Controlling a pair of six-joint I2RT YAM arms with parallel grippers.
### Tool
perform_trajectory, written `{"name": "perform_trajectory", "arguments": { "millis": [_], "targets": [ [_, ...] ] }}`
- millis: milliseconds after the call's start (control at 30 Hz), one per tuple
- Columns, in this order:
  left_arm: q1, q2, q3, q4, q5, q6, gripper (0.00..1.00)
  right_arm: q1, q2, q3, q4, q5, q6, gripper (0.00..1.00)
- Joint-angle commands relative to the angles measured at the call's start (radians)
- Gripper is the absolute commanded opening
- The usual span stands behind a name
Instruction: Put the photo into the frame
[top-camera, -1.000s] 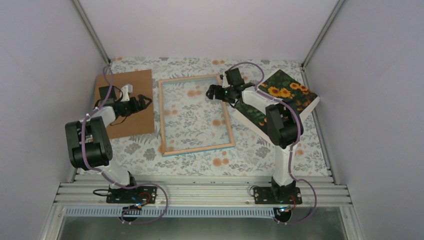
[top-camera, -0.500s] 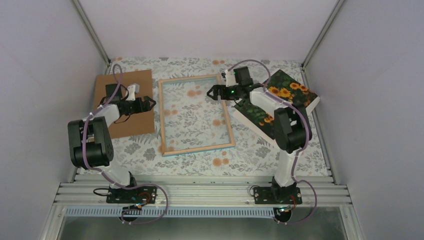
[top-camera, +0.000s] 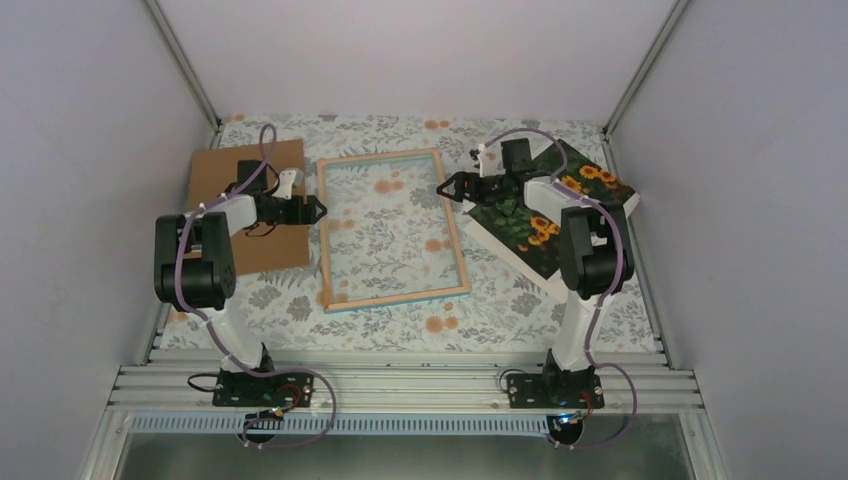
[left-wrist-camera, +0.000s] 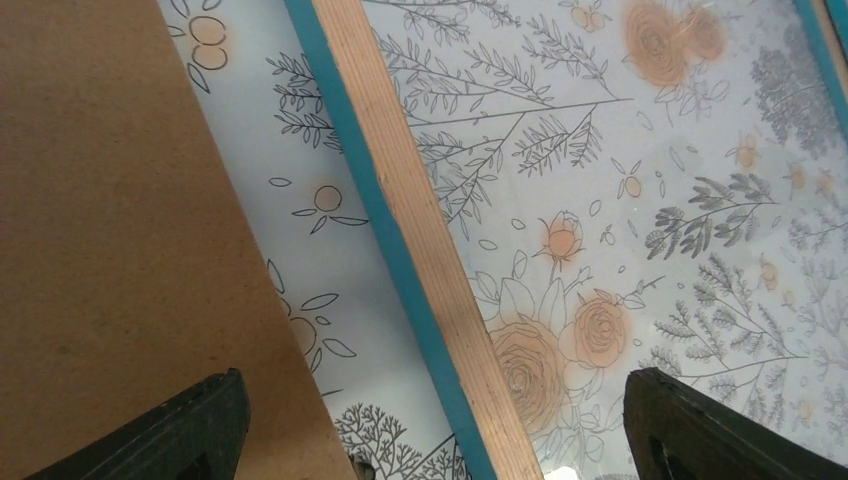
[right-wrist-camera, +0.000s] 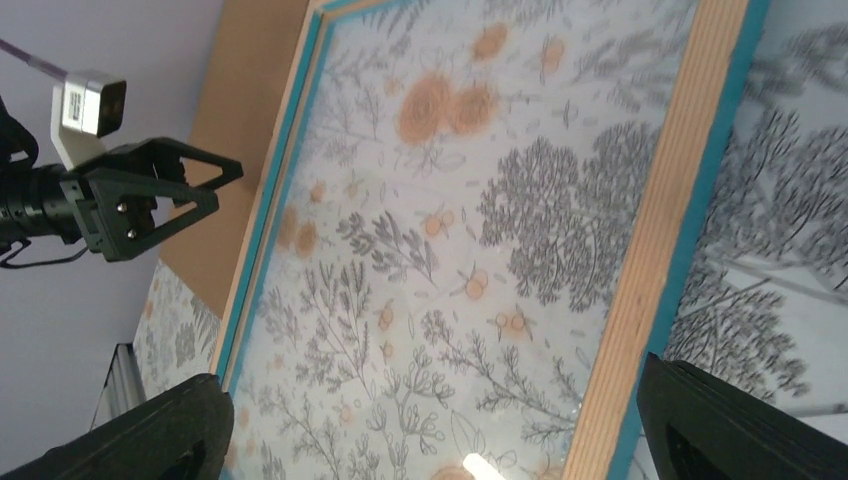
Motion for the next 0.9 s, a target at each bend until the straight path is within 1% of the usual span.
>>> {"name": "perform_trajectory", "arguments": {
  "millis": [0,233,467,867],
  "targets": [
    [-0.019,0.03,0.035,-0.021,-0.017,0.042,0.93,0.012,0.038,-0.025,-0.005,-0.059,-0.011,1.0],
    [-0.04,0.073,0.05,-0.041,0.012,0.058,0.92,0.012,0.065,-0.085,-0.023,-0.065,0.001,1.0],
    [-0.057,0.085,0.044,-0.046,0.022,0.074,0.92,0.02,0.014,-0.152,-0.019,-0.097,0.0,1.0],
    [-0.071,0.08,0.031,-0.056,0.028,0.083,0.91,0.042,-0.073,-0.309,-0.009,-0.1,-0.022,1.0]
  ]
}}
